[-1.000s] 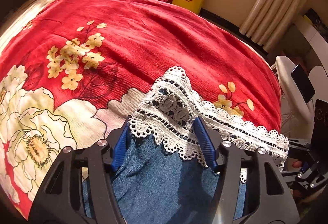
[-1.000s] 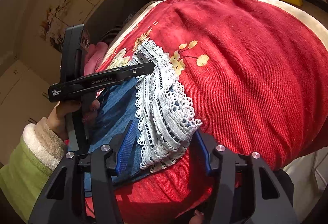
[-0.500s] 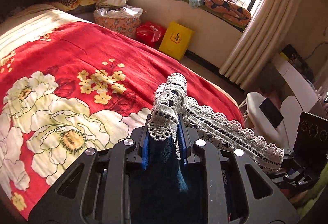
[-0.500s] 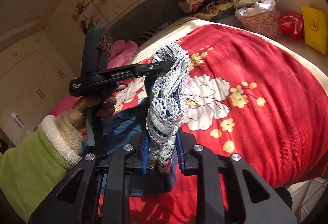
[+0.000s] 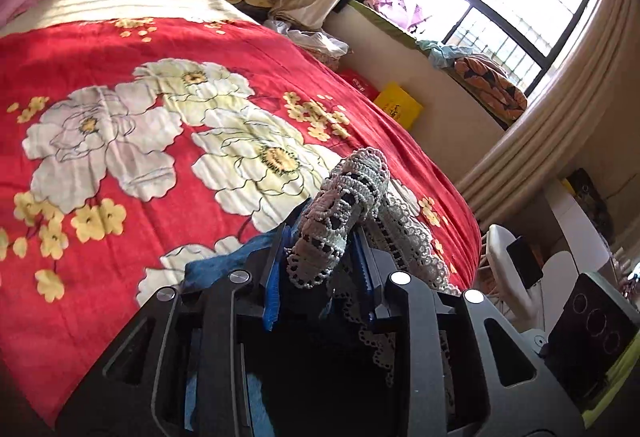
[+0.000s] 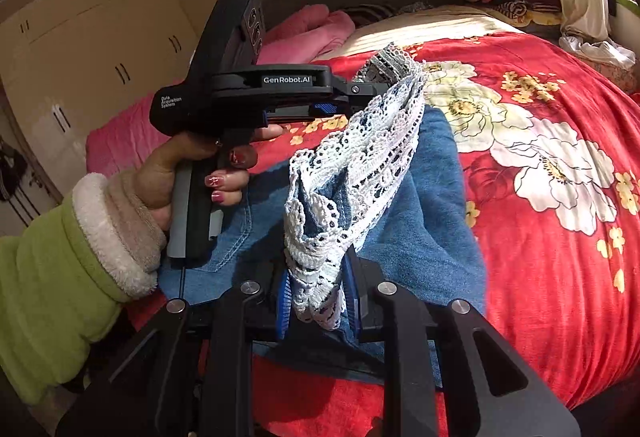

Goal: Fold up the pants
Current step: 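Lift the lace hem with the right gripper and fold it over the pants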

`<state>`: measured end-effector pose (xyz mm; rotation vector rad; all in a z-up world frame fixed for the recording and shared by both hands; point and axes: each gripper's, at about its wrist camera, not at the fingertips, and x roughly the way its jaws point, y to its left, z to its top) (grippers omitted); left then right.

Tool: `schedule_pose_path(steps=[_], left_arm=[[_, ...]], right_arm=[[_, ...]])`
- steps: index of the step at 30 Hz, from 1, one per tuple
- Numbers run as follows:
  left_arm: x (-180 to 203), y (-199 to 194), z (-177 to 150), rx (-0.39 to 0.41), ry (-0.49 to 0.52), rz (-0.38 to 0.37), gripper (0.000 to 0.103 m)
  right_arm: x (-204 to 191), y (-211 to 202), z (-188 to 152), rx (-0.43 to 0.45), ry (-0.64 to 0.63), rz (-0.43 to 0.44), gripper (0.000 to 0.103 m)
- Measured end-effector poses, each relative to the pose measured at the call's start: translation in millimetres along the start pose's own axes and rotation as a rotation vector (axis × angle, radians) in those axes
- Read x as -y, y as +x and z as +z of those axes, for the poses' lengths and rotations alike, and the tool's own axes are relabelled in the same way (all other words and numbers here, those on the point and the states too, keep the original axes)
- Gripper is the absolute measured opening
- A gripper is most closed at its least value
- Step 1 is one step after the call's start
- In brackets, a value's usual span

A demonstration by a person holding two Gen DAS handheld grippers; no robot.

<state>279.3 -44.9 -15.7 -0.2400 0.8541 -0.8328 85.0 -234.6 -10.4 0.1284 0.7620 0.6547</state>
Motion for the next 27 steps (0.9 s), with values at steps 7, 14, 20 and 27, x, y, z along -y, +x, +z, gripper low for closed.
schedule_pose_path(steps=[7, 14, 20, 27], left_arm=[[-26.6, -41.4, -22.3, 0.069, -0.242, -0.085, 0.066], [-31.8, -46.9, -42.0, 0.048, -0.299, -0.029, 0.078], [-45.8, -33.7, -43.2, 0.032, -0.365, 0.051, 0.061], [-59.0, -48.5, -50.7, 0.067, -0.419, 0.025, 0.014]], right_arm=[[-32.2, 25.0, -12.9, -0.062, -0.140, -0.014, 0.021], [-49.6, 34.6, -26.7, -0.100, -0.234, -0.008, 0.024], [-36.9, 5.0, -23.0, -0.061, -0.157, 0.117, 0.052], [56.8, -18.5, 31.0, 0.049, 0.059, 0.011, 0.059]])
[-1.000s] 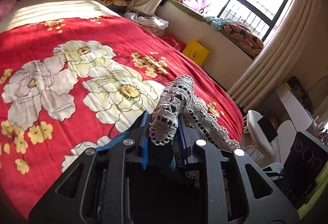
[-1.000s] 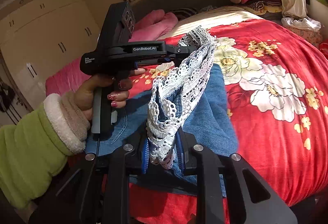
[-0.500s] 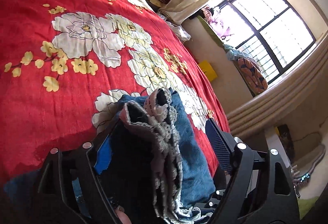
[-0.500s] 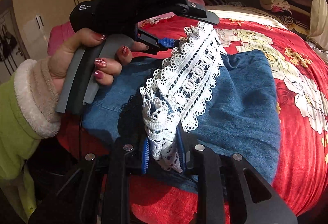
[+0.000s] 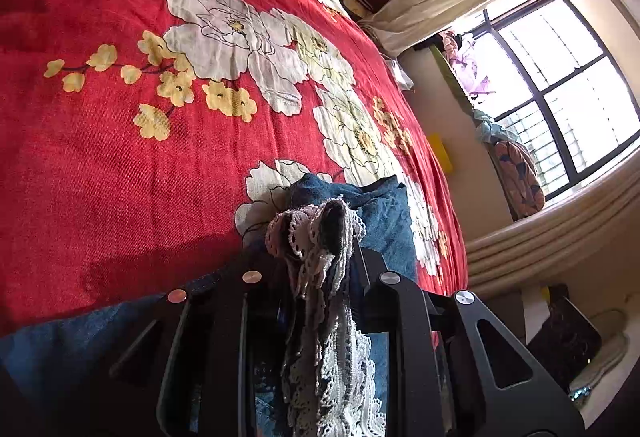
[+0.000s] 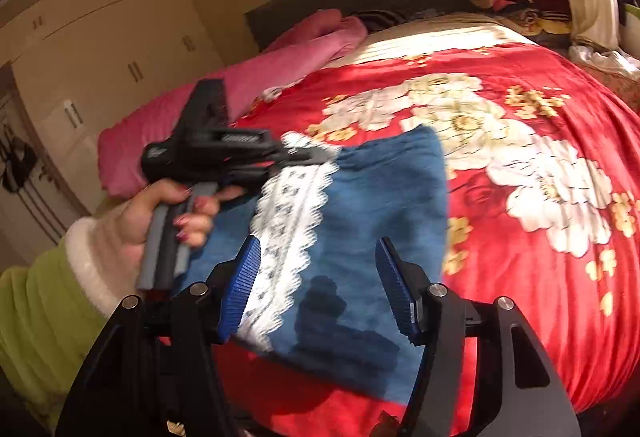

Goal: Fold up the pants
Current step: 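Lift the lace hem with the right gripper and fold it over the pants, then open the right gripper and release the folded hem onto the pants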

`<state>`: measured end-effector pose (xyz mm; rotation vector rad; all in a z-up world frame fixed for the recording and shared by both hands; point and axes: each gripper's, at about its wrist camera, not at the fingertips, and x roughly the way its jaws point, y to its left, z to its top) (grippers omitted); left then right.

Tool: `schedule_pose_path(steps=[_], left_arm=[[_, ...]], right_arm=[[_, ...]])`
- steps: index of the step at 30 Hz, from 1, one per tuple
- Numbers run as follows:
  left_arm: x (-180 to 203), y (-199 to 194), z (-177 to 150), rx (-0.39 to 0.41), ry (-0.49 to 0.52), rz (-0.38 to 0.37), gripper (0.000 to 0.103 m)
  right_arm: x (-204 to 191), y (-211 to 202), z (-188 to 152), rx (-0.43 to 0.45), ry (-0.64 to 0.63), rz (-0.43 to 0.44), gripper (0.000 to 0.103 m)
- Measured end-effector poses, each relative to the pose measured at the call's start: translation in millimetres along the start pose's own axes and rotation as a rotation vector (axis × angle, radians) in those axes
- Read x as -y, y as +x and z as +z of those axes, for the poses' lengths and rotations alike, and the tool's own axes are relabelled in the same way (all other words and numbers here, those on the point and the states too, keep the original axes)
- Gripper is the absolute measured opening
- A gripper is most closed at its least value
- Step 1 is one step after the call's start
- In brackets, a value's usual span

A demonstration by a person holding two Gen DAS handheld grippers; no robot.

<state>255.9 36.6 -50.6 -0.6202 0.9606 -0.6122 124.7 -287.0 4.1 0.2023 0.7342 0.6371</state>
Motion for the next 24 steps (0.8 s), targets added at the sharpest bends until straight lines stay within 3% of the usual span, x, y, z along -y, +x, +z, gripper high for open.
schedule_pose_path(steps=[3, 7, 12, 15, 17, 20, 22, 24], left_arm=[[7.6, -12.3, -1.2, 0.031, 0.023, -0.008, 0.014], [8.7, -13.5, -1.7, 0.050, 0.055, 0.064, 0.015], [0.5, 0.3, -5.0, 0.033, 0.057, 0.138, 0.024], [2.6, -1.1, -5.6, 0.047, 0.072, 0.158, 0.033], [4.8, -3.7, -5.7, 0.060, 0.086, 0.200, 0.047], [7.1, -14.5, -7.9, 0.084, 0.073, 0.218, 0.052], [12.8, -29.6, -12.5, 0.122, 0.067, 0.229, 0.064], [22.8, -46.6, -20.2, 0.172, 0.091, 0.254, 0.069]], right_arm=[[37.7, 24.2, 30.5, -0.045, 0.093, -0.011, 0.060], [64.4, 71.6, 58.2, -0.137, 0.162, 0.015, 0.060], [73.6, 114.3, 57.3, -0.244, 0.146, -0.139, 0.056], [73.8, 118.2, 50.4, -0.228, 0.111, -0.169, 0.054], [70.6, 120.3, 46.3, -0.226, 0.076, -0.193, 0.054], [62.8, 112.0, 48.0, -0.225, 0.038, -0.193, 0.056], [60.1, 92.2, 49.1, -0.184, 0.043, -0.169, 0.067], [55.8, 69.2, 49.5, -0.133, 0.066, -0.132, 0.075]])
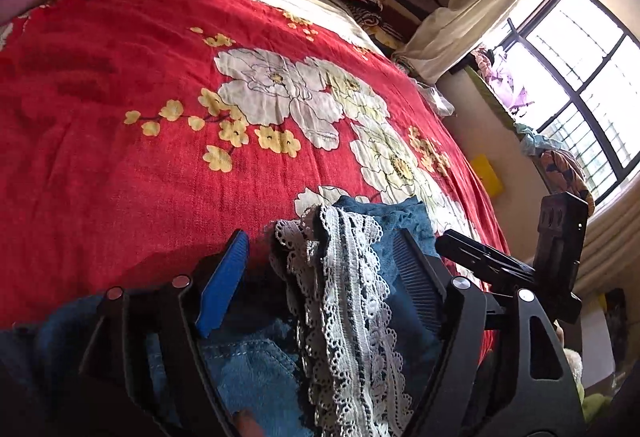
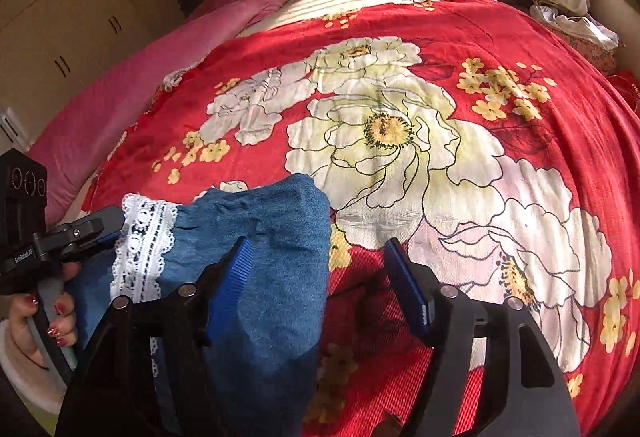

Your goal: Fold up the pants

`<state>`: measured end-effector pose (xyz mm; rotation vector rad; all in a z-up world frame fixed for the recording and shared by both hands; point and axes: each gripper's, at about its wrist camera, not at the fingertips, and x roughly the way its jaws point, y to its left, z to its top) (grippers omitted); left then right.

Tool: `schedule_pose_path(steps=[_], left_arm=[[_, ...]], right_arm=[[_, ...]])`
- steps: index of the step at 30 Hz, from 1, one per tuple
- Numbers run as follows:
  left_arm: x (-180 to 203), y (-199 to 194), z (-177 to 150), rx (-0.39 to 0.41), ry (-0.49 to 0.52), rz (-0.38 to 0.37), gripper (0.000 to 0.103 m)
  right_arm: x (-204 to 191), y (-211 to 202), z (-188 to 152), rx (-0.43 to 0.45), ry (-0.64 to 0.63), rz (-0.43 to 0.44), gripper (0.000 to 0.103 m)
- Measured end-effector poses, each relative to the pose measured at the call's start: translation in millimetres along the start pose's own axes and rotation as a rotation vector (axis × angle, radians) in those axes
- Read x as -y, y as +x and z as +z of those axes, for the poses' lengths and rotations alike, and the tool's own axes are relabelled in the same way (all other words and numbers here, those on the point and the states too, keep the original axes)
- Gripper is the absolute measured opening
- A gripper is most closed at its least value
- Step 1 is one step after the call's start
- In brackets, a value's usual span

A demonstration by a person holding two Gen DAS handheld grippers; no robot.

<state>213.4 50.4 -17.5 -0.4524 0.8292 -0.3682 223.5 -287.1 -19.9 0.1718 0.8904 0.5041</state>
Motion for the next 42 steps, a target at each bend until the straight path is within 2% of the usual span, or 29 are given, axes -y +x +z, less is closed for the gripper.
schedule_pose_path(steps=[7, 10, 14, 19, 24, 26, 31, 42], left_arm=[[25.8, -51.1, -21.8, 0.100, 0.038, 0.115, 0.083], [33.1, -64.8, -31.9, 0.116, 0.040, 0.125, 0.091], [45.1, -77.9, -42.2, 0.124, 0.065, 0.156, 0.093], [57.4, -82.7, -56.3, 0.118, 0.105, 0.184, 0.093], [61.0, -88.0, -70.6, 0.091, 0.116, 0.171, 0.093], [58.0, -90.0, -75.6, 0.088, 0.085, 0.180, 0.093], [52.7, -81.8, -95.9, 0.018, 0.019, 0.138, 0.093], [49.8, -57.1, -127.7, -0.110, -0.020, 0.134, 0.092]], right_arm=[[-9.9, -55.7, -29.3, 0.065, 0.010, 0.050, 0.083], [-16.6, -72.3, -42.1, 0.089, 0.003, 0.051, 0.086], [-26.0, -89.9, -56.1, 0.112, -0.021, 0.024, 0.092], [-31.4, -103.9, -67.3, 0.121, -0.031, 0.005, 0.093], [-28.2, -111.1, -74.5, 0.113, -0.016, 0.012, 0.093], [-26.4, -110.7, -77.6, 0.095, -0.003, 0.026, 0.093], [-23.0, -107.5, -89.8, 0.059, 0.029, 0.055, 0.093], [-23.0, -91.4, -110.4, -0.010, 0.004, 0.048, 0.093]])
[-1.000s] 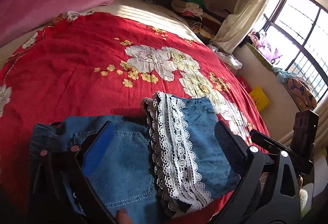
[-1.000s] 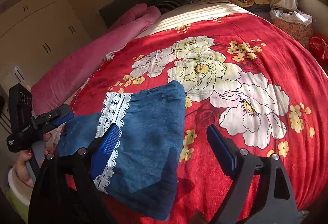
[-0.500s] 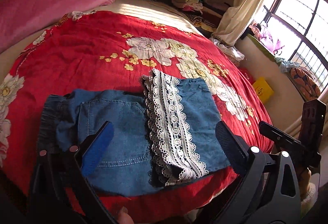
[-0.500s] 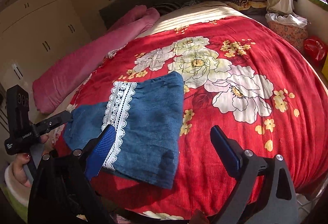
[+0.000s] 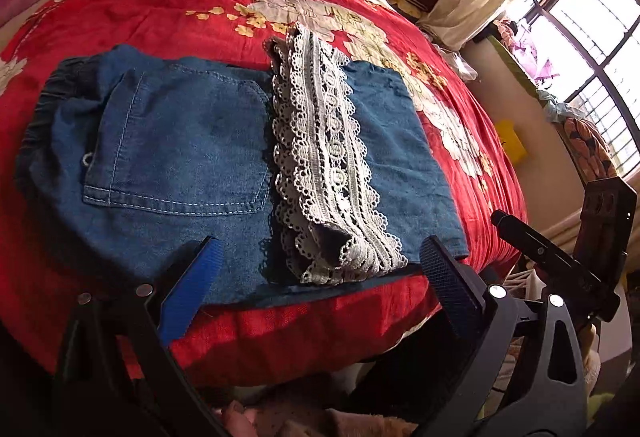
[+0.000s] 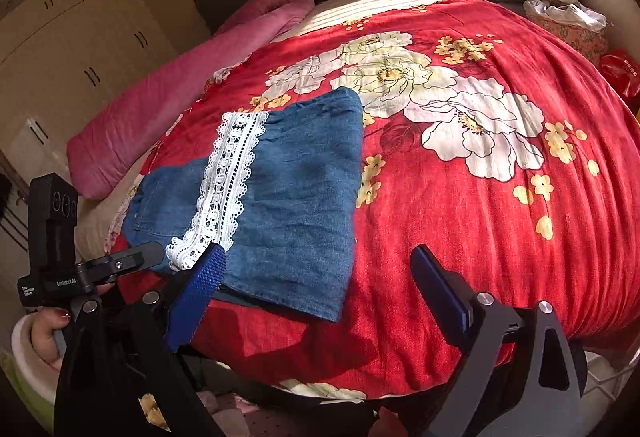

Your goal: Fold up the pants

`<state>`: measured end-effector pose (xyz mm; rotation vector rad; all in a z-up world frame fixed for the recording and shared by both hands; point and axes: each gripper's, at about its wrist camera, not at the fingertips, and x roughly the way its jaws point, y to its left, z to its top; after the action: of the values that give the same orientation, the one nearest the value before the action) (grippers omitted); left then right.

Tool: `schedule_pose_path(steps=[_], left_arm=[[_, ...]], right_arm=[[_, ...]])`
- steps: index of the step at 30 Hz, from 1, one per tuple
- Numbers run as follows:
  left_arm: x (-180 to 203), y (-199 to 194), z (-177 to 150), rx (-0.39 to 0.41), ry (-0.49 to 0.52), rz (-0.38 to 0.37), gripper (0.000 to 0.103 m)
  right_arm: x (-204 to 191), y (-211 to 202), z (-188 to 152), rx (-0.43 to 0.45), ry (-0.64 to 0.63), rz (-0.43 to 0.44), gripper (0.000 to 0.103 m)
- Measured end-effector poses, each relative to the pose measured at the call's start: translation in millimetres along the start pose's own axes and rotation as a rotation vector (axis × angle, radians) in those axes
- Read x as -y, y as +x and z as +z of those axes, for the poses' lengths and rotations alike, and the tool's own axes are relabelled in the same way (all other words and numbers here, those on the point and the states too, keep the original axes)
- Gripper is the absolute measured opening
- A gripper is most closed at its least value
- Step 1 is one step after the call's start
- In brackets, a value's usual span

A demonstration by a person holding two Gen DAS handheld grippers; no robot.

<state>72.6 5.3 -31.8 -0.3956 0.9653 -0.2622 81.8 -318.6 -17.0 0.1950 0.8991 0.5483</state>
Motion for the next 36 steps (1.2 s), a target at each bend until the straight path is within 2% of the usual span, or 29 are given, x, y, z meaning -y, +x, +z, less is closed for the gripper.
schedule_pose_path(steps=[3, 5, 6, 7, 8, 9, 10, 11, 12, 13, 19, 23, 32, 36], left_arm=[[3.2, 6.3, -3.1, -0.021, 0.002, -0.008, 0.080], [5.1, 11.4, -4.6, -0.041, -0.001, -0.009, 0.066], [5.2, 14.8, -5.6, -0.058, -0.010, -0.025, 0.053], [4.9, 18.1, -5.9, -0.071, -0.018, -0.033, 0.049], [4.8, 20.6, -6.6, -0.077, -0.024, -0.032, 0.048], [4.8, 22.2, -7.4, -0.077, -0.028, -0.031, 0.041], [4.5, 23.3, -8.0, -0.078, -0.029, -0.028, 0.031], [3.9, 23.9, -8.2, -0.079, -0.029, -0.024, 0.028], [3.8, 23.2, -8.5, -0.079, -0.025, -0.021, 0.027], [4.2, 21.6, -8.9, -0.077, -0.018, -0.016, 0.026], [14.0, 17.4, -17.4, -0.067, 0.086, 0.094, 0.028], [17.1, 24.2, -21.7, -0.065, 0.118, 0.133, 0.030], [16.9, 23.3, -22.0, -0.055, 0.133, 0.140, 0.032], [16.8, 16.7, -20.3, -0.043, 0.118, 0.126, 0.036]], right_arm=[[4.7, 9.6, -5.1, -0.033, 0.021, 0.018, 0.093], [7.8, 16.4, -8.4, -0.057, 0.034, 0.029, 0.092], [8.6, 19.0, -9.8, -0.063, 0.039, 0.046, 0.090], [9.5, 21.7, -11.0, -0.067, 0.047, 0.062, 0.081], [10.7, 25.1, -12.0, -0.076, 0.056, 0.073, 0.076], [11.1, 28.7, -12.8, -0.088, 0.060, 0.084, 0.068], [11.0, 31.7, -13.9, -0.096, 0.060, 0.095, 0.054], [10.7, 34.3, -15.1, -0.101, 0.056, 0.094, 0.048], [10.3, 36.0, -16.3, -0.106, 0.051, 0.087, 0.032], [9.8, 36.0, -16.9, -0.105, 0.045, 0.082, 0.023], [9.1, 37.6, -22.6, -0.113, -0.018, 0.006, 0.022], [8.2, 41.1, -22.0, -0.114, -0.037, -0.015, 0.022], [6.5, 40.0, -20.7, -0.117, -0.032, -0.027, 0.024], [4.3, 24.7, -15.0, -0.072, -0.018, -0.023, 0.035]])
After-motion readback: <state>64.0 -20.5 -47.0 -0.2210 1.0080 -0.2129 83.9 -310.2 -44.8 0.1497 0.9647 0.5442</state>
